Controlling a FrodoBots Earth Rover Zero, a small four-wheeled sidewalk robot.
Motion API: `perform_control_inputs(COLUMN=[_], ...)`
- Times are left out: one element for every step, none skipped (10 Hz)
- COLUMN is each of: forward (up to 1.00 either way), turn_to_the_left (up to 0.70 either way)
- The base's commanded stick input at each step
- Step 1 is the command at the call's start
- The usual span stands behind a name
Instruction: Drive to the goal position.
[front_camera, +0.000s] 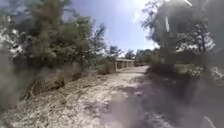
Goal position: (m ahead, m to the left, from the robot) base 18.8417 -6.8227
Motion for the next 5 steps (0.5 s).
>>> perform_control_inputs(forward=[0.70, 0.70, 0.70, 0.70, 0.70], turn_to_the_left=[0.00, 0.00, 0.00, -0.07, -0.14])
